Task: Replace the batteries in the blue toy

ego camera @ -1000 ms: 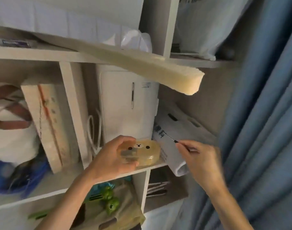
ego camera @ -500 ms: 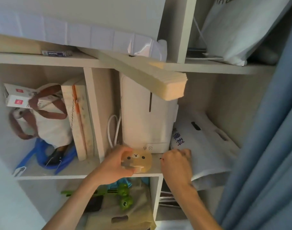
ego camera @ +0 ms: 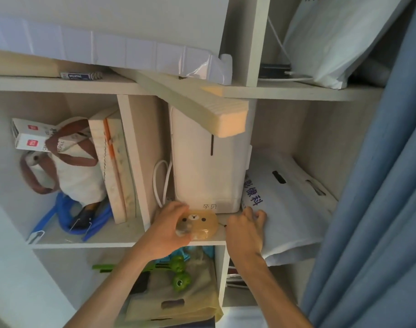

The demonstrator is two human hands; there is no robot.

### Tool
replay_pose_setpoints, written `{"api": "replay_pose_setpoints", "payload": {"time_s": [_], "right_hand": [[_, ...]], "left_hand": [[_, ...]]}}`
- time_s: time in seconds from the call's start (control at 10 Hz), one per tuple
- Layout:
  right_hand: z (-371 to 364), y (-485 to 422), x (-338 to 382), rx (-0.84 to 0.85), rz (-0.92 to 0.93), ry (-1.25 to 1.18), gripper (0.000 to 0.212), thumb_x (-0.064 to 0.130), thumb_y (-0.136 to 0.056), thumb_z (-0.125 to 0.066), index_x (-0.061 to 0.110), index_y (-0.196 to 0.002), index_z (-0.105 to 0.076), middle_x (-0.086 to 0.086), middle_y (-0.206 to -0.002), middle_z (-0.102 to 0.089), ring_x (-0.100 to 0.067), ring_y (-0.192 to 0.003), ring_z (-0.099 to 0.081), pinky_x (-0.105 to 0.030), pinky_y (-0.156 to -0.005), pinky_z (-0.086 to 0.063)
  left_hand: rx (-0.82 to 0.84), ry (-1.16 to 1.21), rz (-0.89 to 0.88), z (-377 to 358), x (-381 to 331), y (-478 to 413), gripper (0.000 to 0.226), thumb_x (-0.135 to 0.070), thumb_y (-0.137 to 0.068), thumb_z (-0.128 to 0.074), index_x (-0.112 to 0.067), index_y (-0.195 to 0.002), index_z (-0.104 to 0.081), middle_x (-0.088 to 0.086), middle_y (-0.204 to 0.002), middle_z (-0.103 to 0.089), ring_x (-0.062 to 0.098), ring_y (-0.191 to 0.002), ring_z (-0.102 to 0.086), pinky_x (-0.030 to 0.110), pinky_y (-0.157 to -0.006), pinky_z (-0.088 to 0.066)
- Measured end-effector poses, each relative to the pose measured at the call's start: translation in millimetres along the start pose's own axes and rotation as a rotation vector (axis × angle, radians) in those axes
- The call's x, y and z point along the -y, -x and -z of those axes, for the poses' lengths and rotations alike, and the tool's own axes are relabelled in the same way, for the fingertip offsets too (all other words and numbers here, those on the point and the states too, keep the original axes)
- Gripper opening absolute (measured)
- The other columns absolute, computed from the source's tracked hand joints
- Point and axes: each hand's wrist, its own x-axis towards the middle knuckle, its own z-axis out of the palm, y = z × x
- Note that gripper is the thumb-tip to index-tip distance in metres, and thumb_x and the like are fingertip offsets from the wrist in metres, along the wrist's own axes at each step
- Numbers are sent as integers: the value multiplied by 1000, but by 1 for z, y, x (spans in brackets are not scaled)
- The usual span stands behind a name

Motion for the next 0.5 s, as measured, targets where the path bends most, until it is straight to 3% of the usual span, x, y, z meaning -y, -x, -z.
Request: {"api": "replay_pose_setpoints", "payload": {"time_s": [0.1,0.2,0.3,0.4,0.5], "right_hand": [[3,0,-3,-17,43,-7,12,21,-94,-65,24,-89,-76,-4,-89,-76,-23,-101,-59,-47,-99,-35],[9,-4,-10,-87,78,-148,15,29,-95,-62,24,-84,-72,0,-87,-76,-22,-94,-64,-41,-94,-41],[29,-2,-17,-136,99,-413,27,43,-95,-63,19,-99,-73,-1,-101,-77,-24,-99,-68,-40,-95,-51],[59,19,-21,-72,163,-527,47,52,-96,-61,13,-121,-68,-5,-121,-73,-26,-114,-64,-42,-102,-53],[91,43,-25,-8,190,-538,67,59,-96,-56,11,-142,-56,-9,-147,-60,-30,-137,-53,-42,-111,-45]], "left_hand": [[-44,22,11,3,-8,14,84,-47,-82,-75,-29,-157,-41,-14,-158,-36,10,-151,-31,36,-127,-28],[-87,44,26,11,-22,33,82,-44,-88,-74,-26,-159,-38,-12,-157,-37,5,-147,-34,29,-125,-27],[-128,48,43,26,-35,57,86,-58,-88,-66,-25,-161,-35,-12,-160,-41,5,-144,-42,33,-122,-37],[-196,33,37,41,-51,82,80,-54,-95,-65,-23,-162,-34,-7,-164,-41,12,-147,-43,31,-121,-35],[-246,-22,33,61,-65,106,78,-53,-99,-62,-23,-164,-30,-4,-169,-35,17,-154,-37,31,-121,-30]]}}
